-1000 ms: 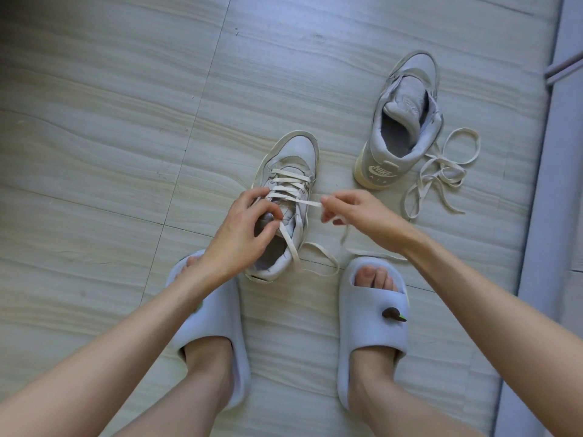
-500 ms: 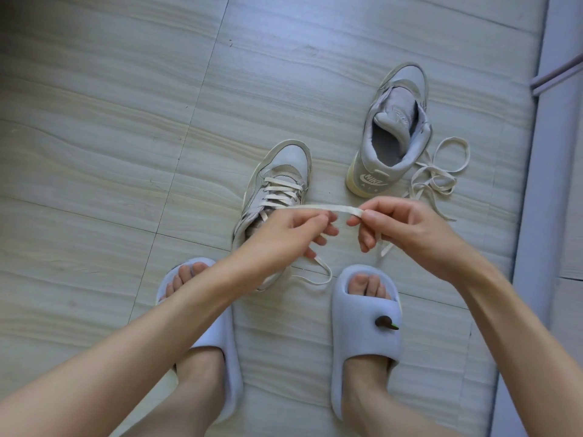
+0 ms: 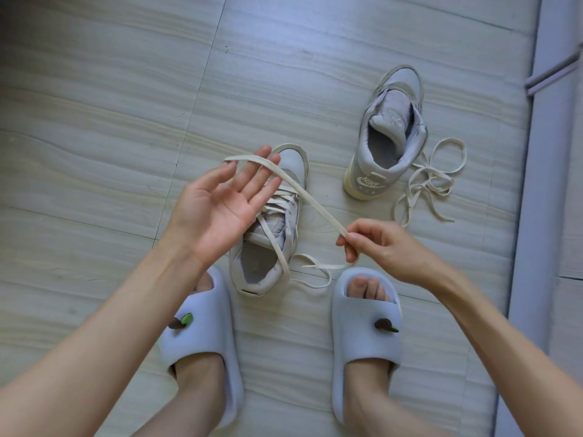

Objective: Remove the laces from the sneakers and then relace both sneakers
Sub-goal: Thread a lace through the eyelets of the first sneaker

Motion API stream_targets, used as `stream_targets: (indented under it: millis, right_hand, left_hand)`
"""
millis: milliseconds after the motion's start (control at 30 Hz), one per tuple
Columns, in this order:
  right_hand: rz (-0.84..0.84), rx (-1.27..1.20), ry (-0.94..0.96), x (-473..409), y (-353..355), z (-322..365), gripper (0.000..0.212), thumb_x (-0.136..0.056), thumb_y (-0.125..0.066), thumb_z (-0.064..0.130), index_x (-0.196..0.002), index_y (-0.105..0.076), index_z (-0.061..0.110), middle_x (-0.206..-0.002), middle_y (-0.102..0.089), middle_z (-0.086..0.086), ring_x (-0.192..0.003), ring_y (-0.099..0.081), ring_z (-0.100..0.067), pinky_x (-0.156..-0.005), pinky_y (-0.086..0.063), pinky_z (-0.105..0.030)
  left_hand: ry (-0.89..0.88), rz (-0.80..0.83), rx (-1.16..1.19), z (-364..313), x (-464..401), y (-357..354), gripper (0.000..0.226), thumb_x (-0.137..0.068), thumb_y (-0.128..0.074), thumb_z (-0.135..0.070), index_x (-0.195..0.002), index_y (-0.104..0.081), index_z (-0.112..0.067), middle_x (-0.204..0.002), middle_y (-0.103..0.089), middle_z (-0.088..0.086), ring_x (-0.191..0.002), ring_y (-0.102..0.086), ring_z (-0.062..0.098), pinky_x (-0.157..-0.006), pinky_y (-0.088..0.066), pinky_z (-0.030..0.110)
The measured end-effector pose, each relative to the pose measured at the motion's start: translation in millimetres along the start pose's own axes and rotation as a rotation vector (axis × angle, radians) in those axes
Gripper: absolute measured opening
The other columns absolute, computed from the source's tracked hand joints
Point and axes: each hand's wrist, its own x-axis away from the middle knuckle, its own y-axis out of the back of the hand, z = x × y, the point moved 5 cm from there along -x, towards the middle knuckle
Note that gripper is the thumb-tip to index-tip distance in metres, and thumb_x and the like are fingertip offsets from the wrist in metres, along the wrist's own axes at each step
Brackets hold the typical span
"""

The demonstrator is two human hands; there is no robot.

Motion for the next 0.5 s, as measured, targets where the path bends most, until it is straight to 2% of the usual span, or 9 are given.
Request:
stream_targets:
  millis: [67, 133, 200, 300, 367, 433, 500]
  right_hand:
    - [-0.002, 0.042, -0.044, -1, 1, -10, 0.021, -0.096, -0.048, 0.009, -0.085, -0.063, 0.018, -0.067, -0.063, 0.007, -0.069, -0.058, -0.003, -0.078, -0.045, -0.02]
    - [-0.005, 0.093, -0.095, -2, 3, -20, 0.022, -0.095, -0.05, 0.011, -0.082, -0.064, 0.021, -0.07, -0.065, 0.008, -0.07, -0.059, 0.001, -0.076, -0.045, -0.016]
    - [-0.009, 0.139, -0.138, -1, 5, -28, 0.023, -0.094, -0.054, 0.013, -0.078, -0.064, 0.025, -0.074, -0.066, 0.008, -0.071, -0.059, 0.003, -0.074, -0.043, -0.015]
    - [-0.036, 0.284, -0.153, 0, 9, -37, 0.017, -0.091, -0.059, 0.017, -0.08, -0.07, 0.025, -0.084, -0.063, 0.003, -0.079, -0.055, -0.009, -0.077, -0.041, -0.023]
    - [-0.071, 0.376, -0.133, -1, 11, -40, 0.012, -0.089, -0.062, 0.019, -0.089, -0.074, 0.019, -0.087, -0.054, 0.003, -0.083, -0.049, -0.009, -0.078, -0.037, -0.026]
    - [-0.13, 0.381, -0.122, -1, 14, -41, 0.01, -0.087, -0.065, 0.02, -0.088, -0.075, 0.019, -0.079, -0.047, 0.007, -0.072, -0.043, -0.001, -0.071, -0.033, -0.021]
    - [-0.161, 0.299, -0.142, -2, 15, -41, 0.012, -0.088, -0.064, 0.021, -0.082, -0.074, 0.025, -0.066, -0.051, 0.011, -0.059, -0.044, 0.001, -0.061, -0.033, -0.014]
  left_hand:
    - [-0.006, -0.021, 0.02, -2, -2, 3, 0.026, -0.081, -0.045, -0.001, -0.084, -0.07, 0.006, -0.123, -0.062, 0.017, -0.111, -0.061, 0.031, -0.085, -0.054, 0.043]
    - [-0.032, -0.044, 0.083, -8, -3, 3, 0.031, -0.078, -0.046, 0.002, -0.104, -0.06, 0.011, -0.12, -0.063, 0.019, -0.109, -0.062, 0.032, -0.081, -0.056, 0.042]
    - [-0.064, -0.056, 0.135, -15, -5, 4, 0.038, -0.078, -0.044, 0.003, -0.114, -0.052, 0.012, -0.118, -0.064, 0.02, -0.107, -0.063, 0.032, -0.08, -0.056, 0.041]
    - [-0.088, -0.08, 0.197, -24, -6, 6, 0.035, -0.081, -0.041, 0.002, -0.112, -0.051, 0.015, -0.116, -0.064, 0.021, -0.105, -0.064, 0.033, -0.081, -0.055, 0.041]
    - [-0.087, -0.094, 0.239, -25, -7, 8, 0.033, -0.084, -0.039, 0.001, -0.11, -0.052, 0.017, -0.115, -0.064, 0.022, -0.104, -0.064, 0.034, -0.083, -0.053, 0.042]
    - [-0.082, -0.1, 0.271, -25, -9, 10, 0.032, -0.088, -0.037, 0.0, -0.112, -0.051, 0.017, -0.115, -0.064, 0.023, -0.104, -0.064, 0.035, -0.086, -0.051, 0.043]
    - [-0.077, -0.126, 0.219, -24, -13, 13, 0.032, -0.093, -0.036, -0.003, -0.117, -0.048, 0.015, -0.116, -0.063, 0.022, -0.107, -0.063, 0.035, -0.088, -0.051, 0.042]
